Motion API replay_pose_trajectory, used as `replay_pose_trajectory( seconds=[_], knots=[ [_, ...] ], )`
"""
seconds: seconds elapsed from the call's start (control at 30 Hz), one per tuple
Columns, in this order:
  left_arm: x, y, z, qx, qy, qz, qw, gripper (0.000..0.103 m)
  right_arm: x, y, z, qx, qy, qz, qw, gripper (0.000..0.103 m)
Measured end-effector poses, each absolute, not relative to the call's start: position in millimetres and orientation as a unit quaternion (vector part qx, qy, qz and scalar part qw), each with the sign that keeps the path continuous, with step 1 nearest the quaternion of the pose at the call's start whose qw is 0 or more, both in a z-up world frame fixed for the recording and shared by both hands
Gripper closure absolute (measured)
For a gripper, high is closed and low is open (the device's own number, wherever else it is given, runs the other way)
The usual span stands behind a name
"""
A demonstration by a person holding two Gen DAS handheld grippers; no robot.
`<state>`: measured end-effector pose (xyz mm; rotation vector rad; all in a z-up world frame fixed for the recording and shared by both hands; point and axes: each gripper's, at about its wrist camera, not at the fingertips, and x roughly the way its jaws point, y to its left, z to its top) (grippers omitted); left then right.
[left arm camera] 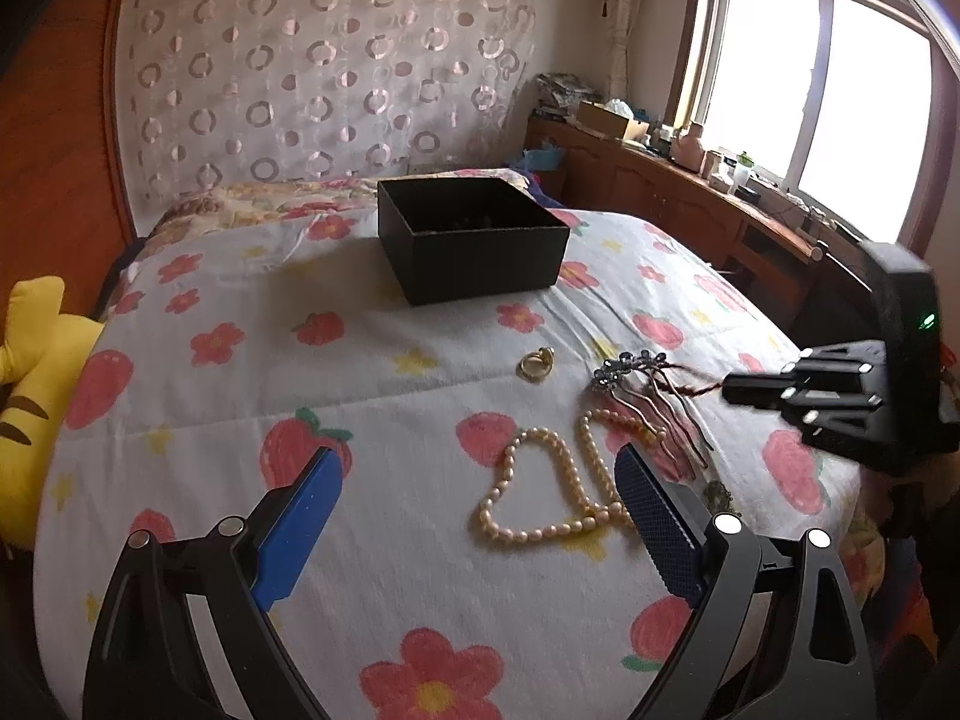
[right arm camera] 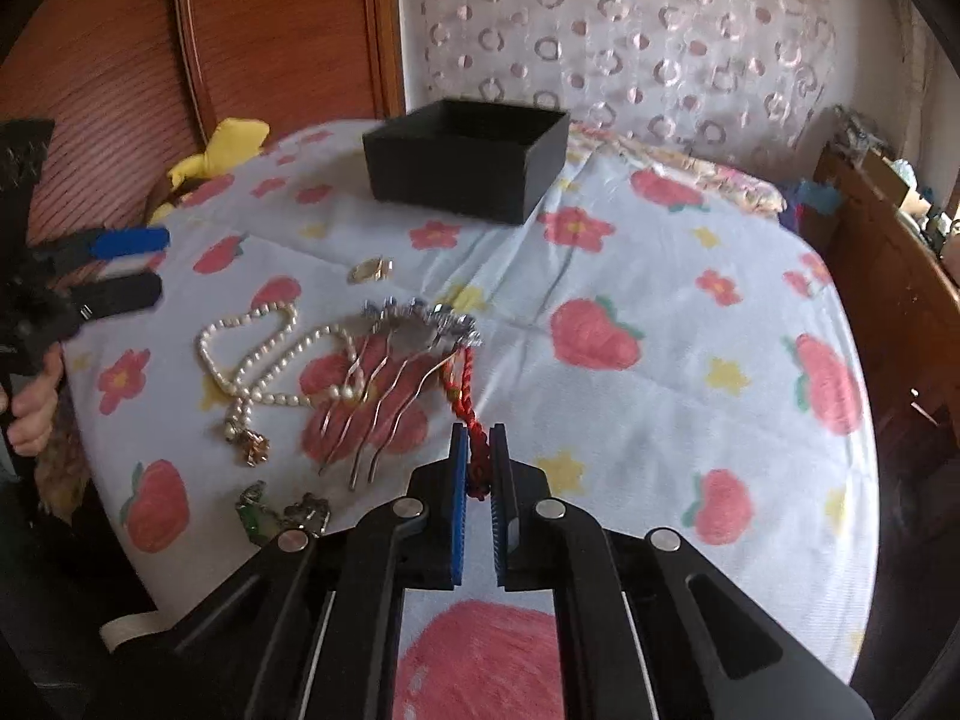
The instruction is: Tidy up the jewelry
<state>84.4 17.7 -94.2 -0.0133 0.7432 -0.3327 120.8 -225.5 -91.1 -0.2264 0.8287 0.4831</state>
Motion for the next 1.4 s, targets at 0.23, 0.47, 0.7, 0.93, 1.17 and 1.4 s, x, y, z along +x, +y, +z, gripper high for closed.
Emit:
replay_pose_trajectory(
  seconds=[0.23,0.47,0.7,0.93,1.17,1.4],
  knots=[
    [85,16,-96,-0.003,0.363,-0.165,0.917,0.014,104,-241,-64,-0.11,0.372,0.227,0.893,0.095],
    [95,12,-111,-0.004,0.398,-0.189,0.898,0.059,101,-251,-79,-0.089,0.383,0.221,0.893,0.095],
    [108,-1,-125,0.034,0.43,-0.184,0.883,0.074,100,-250,-87,-0.077,0.386,0.226,0.891,0.095],
    [106,-6,-126,0.065,0.427,-0.187,0.882,0.099,98,-247,-87,-0.078,0.384,0.234,0.89,0.095],
    [95,0,-90,0.045,0.375,-0.197,0.905,0.099,99,-246,-88,-0.074,0.385,0.234,0.89,0.095],
    [89,8,-18,0.022,0.304,-0.211,0.929,0.099,99,-242,-71,-0.078,0.367,0.239,0.896,0.095]
  ],
)
